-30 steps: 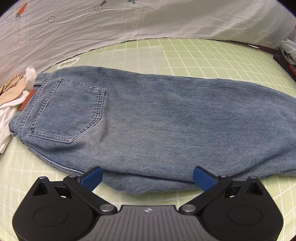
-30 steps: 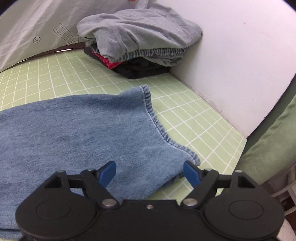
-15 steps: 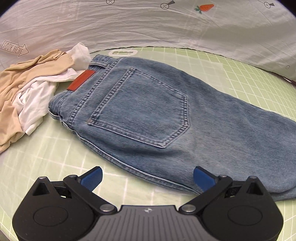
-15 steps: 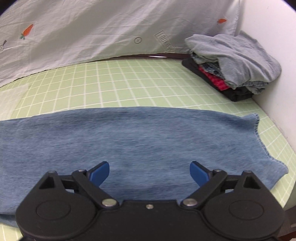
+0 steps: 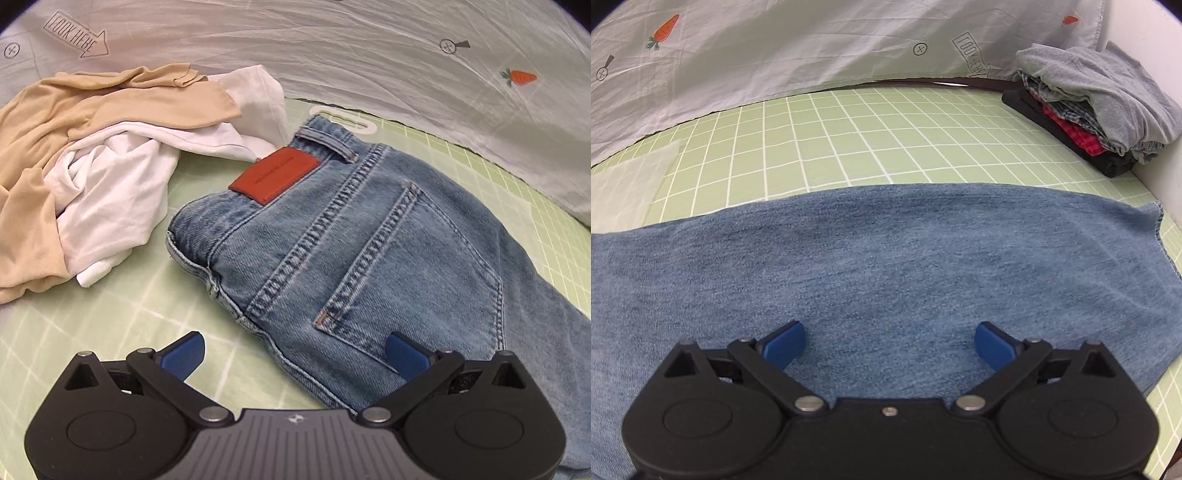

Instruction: Fold clothes

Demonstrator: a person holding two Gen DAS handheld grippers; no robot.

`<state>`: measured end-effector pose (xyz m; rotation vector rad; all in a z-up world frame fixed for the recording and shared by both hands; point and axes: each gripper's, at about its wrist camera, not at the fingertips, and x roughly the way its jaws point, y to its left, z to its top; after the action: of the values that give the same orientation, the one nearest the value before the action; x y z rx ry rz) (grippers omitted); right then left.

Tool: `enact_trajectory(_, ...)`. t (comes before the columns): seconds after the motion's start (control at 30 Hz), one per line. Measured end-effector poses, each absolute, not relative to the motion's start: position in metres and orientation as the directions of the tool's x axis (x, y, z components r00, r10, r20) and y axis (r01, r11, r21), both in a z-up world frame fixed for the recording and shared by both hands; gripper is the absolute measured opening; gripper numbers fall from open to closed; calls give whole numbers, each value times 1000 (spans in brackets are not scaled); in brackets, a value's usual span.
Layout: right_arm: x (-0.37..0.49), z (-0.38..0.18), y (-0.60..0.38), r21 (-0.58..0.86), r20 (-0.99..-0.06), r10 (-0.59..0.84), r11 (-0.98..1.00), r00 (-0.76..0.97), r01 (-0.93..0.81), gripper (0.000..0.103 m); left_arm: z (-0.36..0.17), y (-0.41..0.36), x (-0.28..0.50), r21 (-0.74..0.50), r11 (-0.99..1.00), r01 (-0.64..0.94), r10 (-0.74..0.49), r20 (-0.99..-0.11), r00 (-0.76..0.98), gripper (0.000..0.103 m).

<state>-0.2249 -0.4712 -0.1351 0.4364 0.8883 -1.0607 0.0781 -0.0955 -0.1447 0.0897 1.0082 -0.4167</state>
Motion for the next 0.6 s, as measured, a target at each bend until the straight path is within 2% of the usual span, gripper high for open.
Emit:
enact_trajectory(0.23,-232,-136,-467,-88,-806,-563,418,182,904,103,-151,-79,112,-216,929,300,-342,-813,472,103)
enact_trajectory(0.5,-231,-135,-470,-85,-815,-551,418,178,904,103,-158,-88,127,-230,925,302,-358,-794,491,101)
enact_trajectory(0.6,-231,-135,-473,-86,-819,-544,431,182,898,103,-154,-93,124,-221,920,323,-364,-784,502,76)
